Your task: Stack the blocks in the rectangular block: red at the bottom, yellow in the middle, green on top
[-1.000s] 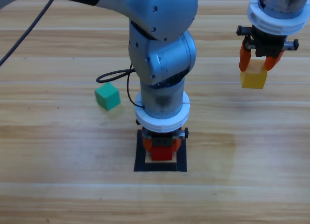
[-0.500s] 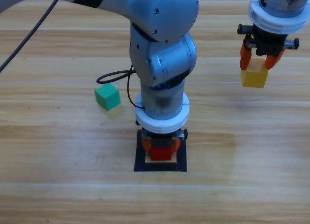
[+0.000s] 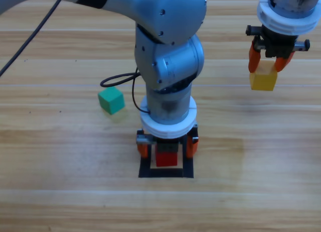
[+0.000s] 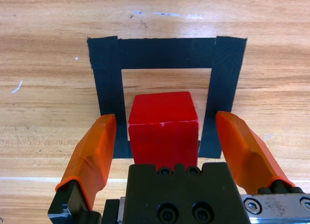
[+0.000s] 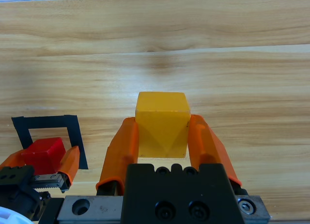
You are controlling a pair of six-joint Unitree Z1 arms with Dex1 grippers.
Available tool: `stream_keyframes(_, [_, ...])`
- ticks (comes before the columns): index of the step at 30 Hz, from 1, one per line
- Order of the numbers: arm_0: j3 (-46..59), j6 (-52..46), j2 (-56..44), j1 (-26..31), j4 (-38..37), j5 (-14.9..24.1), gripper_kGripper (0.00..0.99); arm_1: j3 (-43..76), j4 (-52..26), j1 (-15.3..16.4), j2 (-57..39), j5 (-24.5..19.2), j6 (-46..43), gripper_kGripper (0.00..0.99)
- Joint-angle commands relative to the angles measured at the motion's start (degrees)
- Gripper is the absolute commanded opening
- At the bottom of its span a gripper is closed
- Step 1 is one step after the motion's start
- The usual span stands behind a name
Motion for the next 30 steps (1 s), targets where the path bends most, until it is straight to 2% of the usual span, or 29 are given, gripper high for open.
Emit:
stream_keyframes(1, [-4.12,1.33,-3.89,-1.83,1.96,1.73,0.896,0.12,-0.33,-1.85,2.44,0.95,0.39,0.098])
stream_keyframes(5, [-11.94,3.87,-12.15,-1.47,7.85,4.36,0.896,-0.32,-0.24,-1.06,2.26,1.04,1.27,0.100])
stream_keyframes(8, [-12.82,5.72,-20.58,0.55,9.78,6.74,0.896,-0.41,-0.24,0.17,2.00,1.22,2.06,0.100])
stream_keyframes(12, [-7.46,10.47,-31.04,6.35,9.78,6.39,0.896,-0.84,-0.24,4.04,2.00,2.36,3.64,0.101])
stream_keyframes(17, [-1.22,20.40,-38.43,14.87,9.70,3.31,0.893,-2.60,-0.24,9.66,3.84,3.94,4.52,0.101])
stream_keyframes(19, [4.06,22.68,-42.03,17.51,7.68,2.78,0.894,-3.75,-0.07,12.12,5.34,4.38,4.61,0.100])
stream_keyframes(22, [20.05,24.53,-52.75,19.27,-4.63,3.49,0.896,-5.59,0.11,15.37,7.45,4.38,4.87,0.101])
stream_keyframes(23, [23.57,25.76,-55.13,19.97,-7.00,2.43,0.894,-6.29,0.11,16.16,8.24,4.29,4.96,0.101])
stream_keyframes(25, [24.53,27.08,-55.65,21.47,-6.21,0.06,0.896,-8.32,0.46,17.83,10.61,4.29,5.13,0.101])
stream_keyframes(30, [25.41,26.11,-55.48,21.82,-4.81,-0.29,0.899,-11.22,1.16,20.30,13.51,3.68,5.31,0.101])
